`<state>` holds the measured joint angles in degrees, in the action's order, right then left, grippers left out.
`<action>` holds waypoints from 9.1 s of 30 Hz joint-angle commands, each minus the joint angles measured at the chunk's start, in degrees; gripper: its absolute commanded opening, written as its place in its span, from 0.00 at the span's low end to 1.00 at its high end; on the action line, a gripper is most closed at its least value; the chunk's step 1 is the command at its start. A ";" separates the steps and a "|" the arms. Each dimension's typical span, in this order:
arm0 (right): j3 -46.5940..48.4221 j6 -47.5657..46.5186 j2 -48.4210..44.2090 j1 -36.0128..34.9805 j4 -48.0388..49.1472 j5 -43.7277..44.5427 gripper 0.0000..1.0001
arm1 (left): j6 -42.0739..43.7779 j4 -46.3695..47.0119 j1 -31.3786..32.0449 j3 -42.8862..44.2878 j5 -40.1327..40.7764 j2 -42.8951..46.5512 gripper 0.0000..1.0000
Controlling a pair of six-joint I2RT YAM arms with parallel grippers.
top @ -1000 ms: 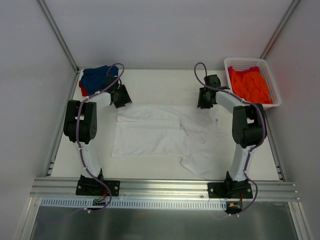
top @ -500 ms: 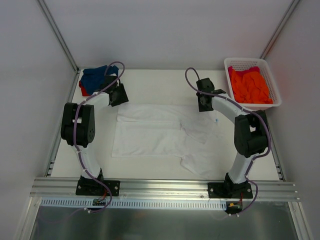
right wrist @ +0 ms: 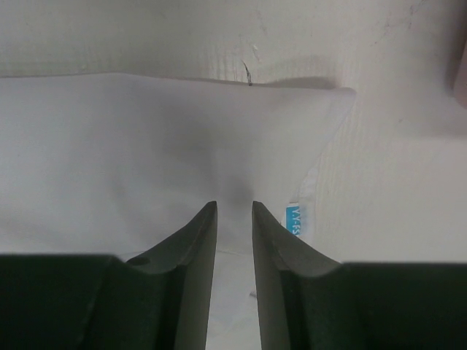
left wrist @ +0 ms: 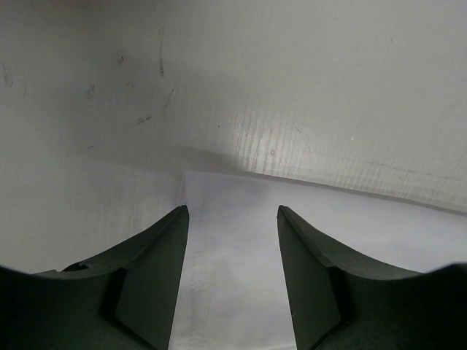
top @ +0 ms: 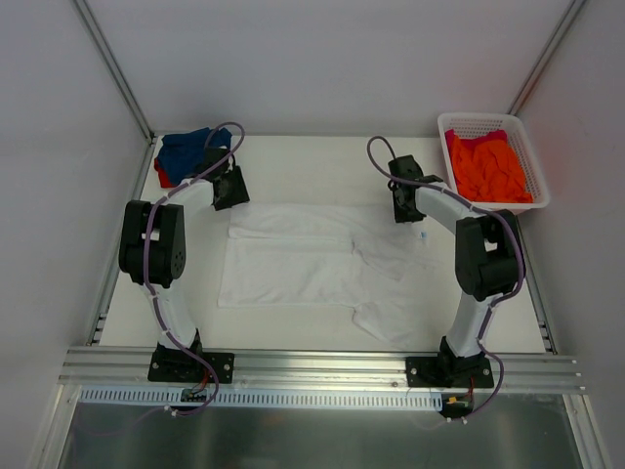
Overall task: Fold and stack the t-shirts
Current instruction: Fold the tshirt
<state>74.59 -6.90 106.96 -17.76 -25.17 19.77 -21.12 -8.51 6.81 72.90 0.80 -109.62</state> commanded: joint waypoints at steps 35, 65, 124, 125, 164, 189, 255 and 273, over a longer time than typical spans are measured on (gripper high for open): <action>16.02 2.77 11.25 5.10 -10.34 -11.33 0.30 | 1.44 -10.91 0.40 14.72 -0.53 -9.38 0.53; 31.93 3.73 22.85 8.27 -19.13 -19.15 0.34 | 1.61 -12.93 -0.30 24.21 -3.00 -15.18 0.53; -25.61 17.35 -39.10 -6.49 -9.64 -4.57 0.35 | -11.13 -2.12 10.42 -29.30 -1.77 34.89 0.60; -26.33 17.88 -39.71 -7.89 -9.81 -4.39 0.36 | -11.39 -2.03 10.51 -31.31 -1.68 35.96 0.60; -40.05 29.13 -49.48 -24.69 -14.82 -1.58 0.36 | -25.01 -23.04 13.05 -51.54 4.65 76.31 0.57; -39.17 28.25 -52.90 -24.96 -14.12 -3.68 0.37 | -37.41 -22.08 20.44 -56.03 16.95 69.19 0.53; -42.25 46.80 -53.61 -35.42 -30.29 7.65 0.41 | -38.64 -18.73 21.23 -58.23 19.33 70.42 0.00; -42.77 46.01 -46.84 -36.03 -20.54 8.09 0.41 | -37.85 -18.73 21.23 -58.14 18.89 70.95 0.00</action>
<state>30.33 38.50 59.46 -53.41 -47.46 26.41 -59.57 -26.02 27.44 15.16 18.72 -39.00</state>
